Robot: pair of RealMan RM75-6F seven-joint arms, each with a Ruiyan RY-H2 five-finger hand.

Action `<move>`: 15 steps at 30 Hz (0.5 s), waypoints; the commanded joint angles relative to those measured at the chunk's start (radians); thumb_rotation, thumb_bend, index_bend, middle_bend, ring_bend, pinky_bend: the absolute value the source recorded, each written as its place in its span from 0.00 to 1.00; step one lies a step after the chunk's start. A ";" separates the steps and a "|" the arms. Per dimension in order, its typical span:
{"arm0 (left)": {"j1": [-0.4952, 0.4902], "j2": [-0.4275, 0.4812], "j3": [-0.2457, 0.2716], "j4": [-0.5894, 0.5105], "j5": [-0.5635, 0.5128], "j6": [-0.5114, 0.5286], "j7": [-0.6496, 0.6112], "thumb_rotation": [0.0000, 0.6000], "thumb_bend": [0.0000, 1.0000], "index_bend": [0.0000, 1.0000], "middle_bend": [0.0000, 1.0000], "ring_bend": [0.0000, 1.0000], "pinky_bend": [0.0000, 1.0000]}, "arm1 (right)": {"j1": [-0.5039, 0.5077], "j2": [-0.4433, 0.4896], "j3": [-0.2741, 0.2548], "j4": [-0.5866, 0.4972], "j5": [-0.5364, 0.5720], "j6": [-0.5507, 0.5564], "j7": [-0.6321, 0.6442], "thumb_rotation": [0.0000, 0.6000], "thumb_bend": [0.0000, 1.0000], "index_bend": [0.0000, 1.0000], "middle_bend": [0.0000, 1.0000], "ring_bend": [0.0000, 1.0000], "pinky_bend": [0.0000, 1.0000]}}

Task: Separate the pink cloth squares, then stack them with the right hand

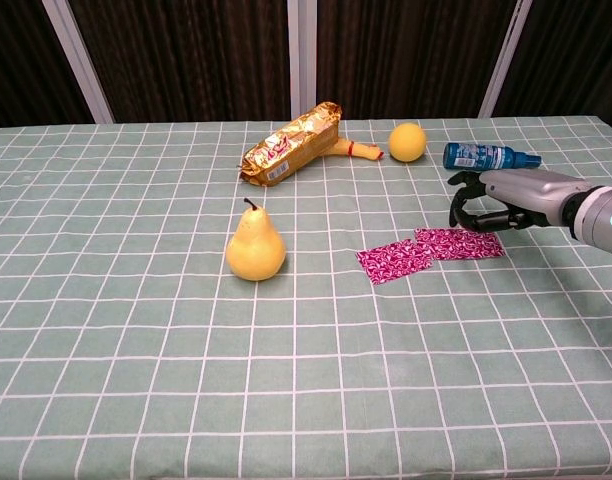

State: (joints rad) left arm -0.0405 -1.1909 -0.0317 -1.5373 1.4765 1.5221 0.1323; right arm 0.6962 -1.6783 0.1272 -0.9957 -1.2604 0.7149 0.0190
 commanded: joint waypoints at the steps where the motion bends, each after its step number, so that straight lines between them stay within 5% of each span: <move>1: 0.002 0.003 0.001 -0.006 -0.001 0.000 0.005 1.00 0.00 0.18 0.16 0.11 0.16 | 0.013 -0.027 0.003 0.043 0.006 -0.023 0.006 0.22 0.50 0.35 0.01 0.00 0.00; 7: 0.004 0.006 0.001 -0.015 -0.003 0.001 0.012 1.00 0.00 0.18 0.16 0.11 0.16 | 0.019 -0.046 -0.012 0.079 -0.012 -0.037 0.026 0.23 0.49 0.35 0.01 0.00 0.00; 15: -0.001 0.004 -0.001 -0.015 0.000 -0.004 0.016 1.00 0.00 0.18 0.16 0.11 0.16 | -0.015 0.014 -0.054 -0.001 -0.062 0.005 0.033 0.23 0.49 0.35 0.02 0.00 0.00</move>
State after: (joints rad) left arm -0.0413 -1.1864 -0.0325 -1.5520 1.4763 1.5184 0.1484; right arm 0.6898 -1.6777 0.0834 -0.9820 -1.3137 0.7130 0.0550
